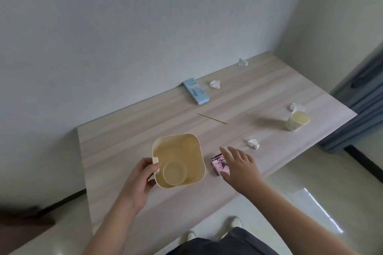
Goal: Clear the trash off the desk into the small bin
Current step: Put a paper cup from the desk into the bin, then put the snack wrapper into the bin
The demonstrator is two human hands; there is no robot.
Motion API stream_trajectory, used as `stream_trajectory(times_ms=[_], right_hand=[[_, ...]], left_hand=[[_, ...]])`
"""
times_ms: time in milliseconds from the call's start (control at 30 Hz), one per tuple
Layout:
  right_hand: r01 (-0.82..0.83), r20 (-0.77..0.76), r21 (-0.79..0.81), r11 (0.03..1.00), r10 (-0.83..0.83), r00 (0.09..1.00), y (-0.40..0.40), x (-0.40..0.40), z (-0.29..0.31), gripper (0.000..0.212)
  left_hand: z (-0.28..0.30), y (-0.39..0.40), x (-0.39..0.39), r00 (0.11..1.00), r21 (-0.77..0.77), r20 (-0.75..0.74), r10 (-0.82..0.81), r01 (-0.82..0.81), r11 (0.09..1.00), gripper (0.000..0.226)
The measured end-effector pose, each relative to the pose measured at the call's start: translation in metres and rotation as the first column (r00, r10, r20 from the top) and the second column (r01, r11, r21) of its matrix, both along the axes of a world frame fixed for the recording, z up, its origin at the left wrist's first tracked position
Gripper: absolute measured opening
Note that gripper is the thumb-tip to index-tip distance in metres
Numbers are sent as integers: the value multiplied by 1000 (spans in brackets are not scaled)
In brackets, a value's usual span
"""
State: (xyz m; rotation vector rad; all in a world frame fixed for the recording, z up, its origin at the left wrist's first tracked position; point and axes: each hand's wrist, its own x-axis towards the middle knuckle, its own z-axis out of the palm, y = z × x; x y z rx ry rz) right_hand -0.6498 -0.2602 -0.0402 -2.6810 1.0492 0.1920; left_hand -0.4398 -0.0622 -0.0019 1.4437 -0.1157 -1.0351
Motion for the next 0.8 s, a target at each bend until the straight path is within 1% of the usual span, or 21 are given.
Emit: stream_trajectory(times_ms=[167,300,333,433,500,567,700,800], right_hand=[[-120,-94,89,989,128,987,-35,23,-17,73],[-234,-192,171,957,265,945,-61,34,-37,77],[-271,-205,194,943,309,929,-65,36,-44,80],[-379,-207,191,906,414,886,-77,41,-62,86],[-410,-197,166,897,437,878,-84,45,-70,86],[-427,-221,157,891,453,864,-89,49,-76,83],[-481,-296,165,861,508,809,-94,43,-88,72],[-469,-295,174,866,500,814,-95,32,-96,73]], left_hand=[[-2,-11,-11,996,38,5,92,-92,995,28],[-4,-18,-20,989,59,19,146,-147,987,45],[-5,-20,-22,987,58,24,159,-160,985,47],[-10,-27,-28,979,59,32,202,-203,977,36],[-12,-32,-31,974,62,31,224,-225,972,26],[-13,-36,-33,971,72,32,236,-237,969,28],[-14,-42,-38,967,78,27,254,-255,964,30],[-17,-43,-40,964,86,16,267,-267,960,37]])
